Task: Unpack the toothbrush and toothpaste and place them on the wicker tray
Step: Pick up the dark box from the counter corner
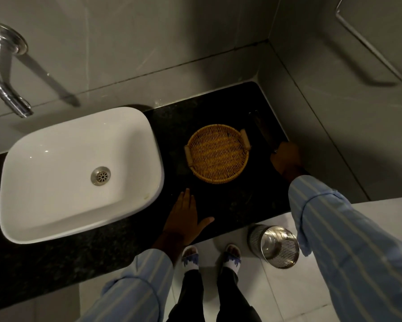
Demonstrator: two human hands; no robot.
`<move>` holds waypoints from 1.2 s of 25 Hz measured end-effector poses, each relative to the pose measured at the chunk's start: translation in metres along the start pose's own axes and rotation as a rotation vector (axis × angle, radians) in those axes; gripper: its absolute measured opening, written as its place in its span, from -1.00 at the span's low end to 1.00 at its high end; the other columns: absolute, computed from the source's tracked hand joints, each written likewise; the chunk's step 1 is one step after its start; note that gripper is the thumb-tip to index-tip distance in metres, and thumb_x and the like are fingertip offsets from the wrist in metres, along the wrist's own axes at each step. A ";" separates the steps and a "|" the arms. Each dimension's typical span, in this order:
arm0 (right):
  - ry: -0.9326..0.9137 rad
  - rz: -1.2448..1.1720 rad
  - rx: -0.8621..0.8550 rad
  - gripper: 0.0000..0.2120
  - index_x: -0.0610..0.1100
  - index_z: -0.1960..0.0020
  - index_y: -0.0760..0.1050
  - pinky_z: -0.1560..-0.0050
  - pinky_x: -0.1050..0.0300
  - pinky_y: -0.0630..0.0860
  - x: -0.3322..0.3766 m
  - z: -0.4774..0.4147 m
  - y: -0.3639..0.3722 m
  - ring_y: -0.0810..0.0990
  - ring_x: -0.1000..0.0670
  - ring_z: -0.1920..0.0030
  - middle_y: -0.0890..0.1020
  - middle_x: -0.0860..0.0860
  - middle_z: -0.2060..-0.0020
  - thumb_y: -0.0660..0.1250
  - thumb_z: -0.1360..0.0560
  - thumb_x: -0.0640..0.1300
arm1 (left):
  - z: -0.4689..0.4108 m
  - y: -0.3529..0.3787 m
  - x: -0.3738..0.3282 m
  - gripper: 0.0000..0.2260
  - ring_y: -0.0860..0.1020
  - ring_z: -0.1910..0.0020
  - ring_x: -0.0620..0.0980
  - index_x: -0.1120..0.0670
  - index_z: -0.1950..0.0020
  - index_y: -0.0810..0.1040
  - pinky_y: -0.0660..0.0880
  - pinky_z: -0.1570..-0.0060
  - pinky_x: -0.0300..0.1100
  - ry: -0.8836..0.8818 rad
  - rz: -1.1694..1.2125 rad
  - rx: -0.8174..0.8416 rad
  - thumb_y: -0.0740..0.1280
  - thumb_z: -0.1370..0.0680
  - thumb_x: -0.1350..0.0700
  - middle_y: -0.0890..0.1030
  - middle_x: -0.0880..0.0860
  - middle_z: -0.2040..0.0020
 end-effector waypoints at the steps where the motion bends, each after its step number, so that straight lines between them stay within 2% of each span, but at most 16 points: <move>1: -0.002 -0.013 -0.002 -0.79 -0.39 -0.01 0.55 -0.06 -0.14 0.57 -0.002 0.004 -0.008 0.61 -0.32 -0.05 0.61 -0.33 -0.01 0.25 -0.59 -0.23 | 0.003 -0.009 -0.002 -0.13 -0.06 -0.59 0.13 0.21 -0.59 0.07 0.04 -0.51 0.03 0.040 0.024 -0.037 0.07 -0.52 -0.40 -0.02 0.17 -0.63; 3: -0.002 -0.050 -0.013 -0.78 -0.29 0.22 0.48 0.04 -0.11 0.56 0.001 0.014 -0.029 0.62 -0.29 0.05 0.57 -0.30 0.12 0.27 -0.59 -0.25 | 0.006 -0.039 -0.008 -0.21 0.04 -0.58 0.12 0.20 -0.55 0.21 0.16 -0.48 0.02 0.148 0.065 -0.151 0.09 -0.55 -0.36 0.12 0.16 -0.61; 4: 0.003 -0.084 -0.021 -0.78 -0.29 0.21 0.49 0.05 -0.11 0.55 0.004 0.019 -0.041 0.62 -0.30 0.03 0.57 -0.30 0.11 0.28 -0.59 -0.24 | 0.007 -0.061 -0.012 -0.24 0.11 -0.56 0.13 0.21 -0.53 0.24 0.22 -0.48 0.02 0.200 0.092 -0.203 0.11 -0.56 -0.34 0.19 0.17 -0.58; 5: -0.004 -0.120 -0.023 -0.82 -0.32 0.10 0.54 0.02 -0.12 0.55 0.008 0.024 -0.053 0.63 -0.31 -0.02 0.60 -0.31 0.05 0.28 -0.59 -0.22 | 0.003 -0.084 -0.015 -0.26 0.18 -0.53 0.14 0.20 -0.53 0.25 0.25 -0.47 0.03 0.242 0.129 -0.250 0.13 -0.56 -0.32 0.25 0.19 -0.55; 7: -0.074 -0.176 -0.028 -0.75 -0.36 -0.14 0.56 -0.03 -0.13 0.56 0.022 0.032 -0.078 0.62 -0.33 -0.08 0.61 -0.32 -0.08 0.30 -0.58 -0.20 | -0.009 -0.142 -0.021 -0.31 0.25 -0.50 0.14 0.16 -0.53 0.26 0.28 -0.45 0.06 0.259 0.254 -0.335 0.19 -0.56 -0.29 0.30 0.19 -0.52; 9: -0.159 -0.178 -0.078 -0.72 -0.32 -0.19 0.58 -0.05 -0.08 0.57 0.035 0.045 -0.102 0.63 -0.32 -0.09 0.63 -0.30 -0.11 0.35 -0.53 -0.20 | -0.022 -0.200 -0.028 -0.35 0.32 -0.46 0.12 0.15 -0.51 0.30 0.28 -0.43 0.01 0.185 0.406 -0.404 0.27 -0.57 -0.22 0.36 0.17 -0.49; 10: -0.201 -0.171 -0.116 -0.71 -0.28 -0.19 0.59 -0.06 -0.05 0.57 0.041 0.052 -0.114 0.63 -0.30 -0.10 0.64 -0.28 -0.11 0.38 -0.50 -0.20 | -0.027 -0.226 -0.031 -0.41 0.42 -0.38 0.09 0.15 -0.48 0.36 0.33 -0.37 -0.05 0.150 0.509 -0.439 0.30 -0.57 -0.18 0.47 0.15 -0.41; 11: -0.245 -0.173 -0.147 -0.70 -0.25 -0.19 0.61 -0.08 -0.02 0.56 0.045 0.059 -0.124 0.63 -0.28 -0.12 0.65 -0.26 -0.12 0.39 -0.48 -0.20 | -0.031 -0.249 -0.034 -0.49 0.52 -0.24 0.05 0.12 -0.42 0.43 0.39 -0.27 -0.11 0.130 0.665 -0.439 0.34 -0.57 -0.12 0.57 0.10 -0.27; 13: -0.332 -0.177 -0.181 -0.66 -0.20 -0.23 0.61 -0.15 0.01 0.53 0.053 0.072 -0.139 0.61 -0.25 -0.17 0.64 -0.22 -0.16 0.41 -0.47 -0.18 | -0.035 -0.284 -0.047 -0.72 0.58 -0.02 0.03 0.09 -0.25 0.56 0.49 -0.14 -0.06 0.131 1.087 -0.260 0.38 -0.57 0.03 0.64 0.04 -0.04; 15: -0.382 -0.174 -0.203 -0.62 -0.17 -0.28 0.57 -0.21 0.01 0.50 0.057 0.086 -0.149 0.60 -0.23 -0.21 0.63 -0.19 -0.20 0.41 -0.48 -0.16 | -0.032 -0.311 -0.059 -0.84 0.61 0.00 0.12 0.15 -0.12 0.61 0.58 -0.14 0.02 0.130 1.292 -0.106 0.40 -0.56 0.15 0.65 0.13 0.00; 17: -0.404 -0.187 -0.217 -0.60 -0.15 -0.32 0.54 -0.25 -0.01 0.48 0.058 0.098 -0.156 0.58 -0.22 -0.24 0.61 -0.18 -0.24 0.40 -0.50 -0.16 | -0.028 -0.328 -0.067 -0.89 0.64 0.08 0.15 0.25 -0.05 0.62 0.64 -0.03 0.00 0.133 1.350 -0.089 0.40 -0.54 0.26 0.64 0.22 0.03; 19: -0.417 -0.197 -0.230 -0.59 -0.16 -0.35 0.52 -0.30 -0.02 0.46 0.058 0.106 -0.162 0.55 -0.23 -0.28 0.59 -0.19 -0.27 0.39 -0.51 -0.17 | -0.022 -0.337 -0.073 -0.92 0.66 0.15 0.15 0.24 0.00 0.63 0.67 0.09 -0.05 0.163 1.364 -0.090 0.40 -0.52 0.32 0.65 0.26 0.07; 22: -0.413 -0.174 -0.242 -0.58 -0.15 -0.38 0.51 -0.34 0.00 0.43 0.057 0.112 -0.175 0.54 -0.21 -0.31 0.58 -0.18 -0.29 0.38 -0.53 -0.17 | -0.018 -0.344 -0.076 -0.86 0.65 -0.01 0.28 0.22 -0.05 0.64 0.66 0.02 -0.01 0.220 1.327 -0.073 0.40 -0.51 0.35 0.65 0.33 -0.03; 24: -0.409 -0.169 -0.249 -0.58 -0.13 -0.39 0.50 -0.34 0.01 0.43 0.056 0.115 -0.184 0.53 -0.21 -0.31 0.58 -0.17 -0.29 0.37 -0.53 -0.18 | -0.019 -0.345 -0.074 -0.87 0.63 -0.05 0.31 0.24 -0.02 0.65 0.65 0.01 0.01 0.225 1.333 -0.060 0.41 -0.50 0.37 0.64 0.34 -0.02; 30: -0.475 -0.120 -0.274 -0.61 -0.14 -0.36 0.52 -0.34 0.01 0.41 0.055 0.125 -0.192 0.53 -0.20 -0.30 0.59 -0.16 -0.27 0.34 -0.53 -0.20 | -0.023 -0.345 -0.075 -0.84 0.65 0.07 0.22 0.34 -0.06 0.62 0.68 0.09 0.02 0.214 1.142 -0.086 0.39 -0.49 0.37 0.61 0.29 0.07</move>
Point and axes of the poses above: each hand's wrist, its own z-axis away from the middle knuckle, its own y-axis out of the palm, x = y × z, the point moved 3 cm from there along -z, towards the middle knuckle
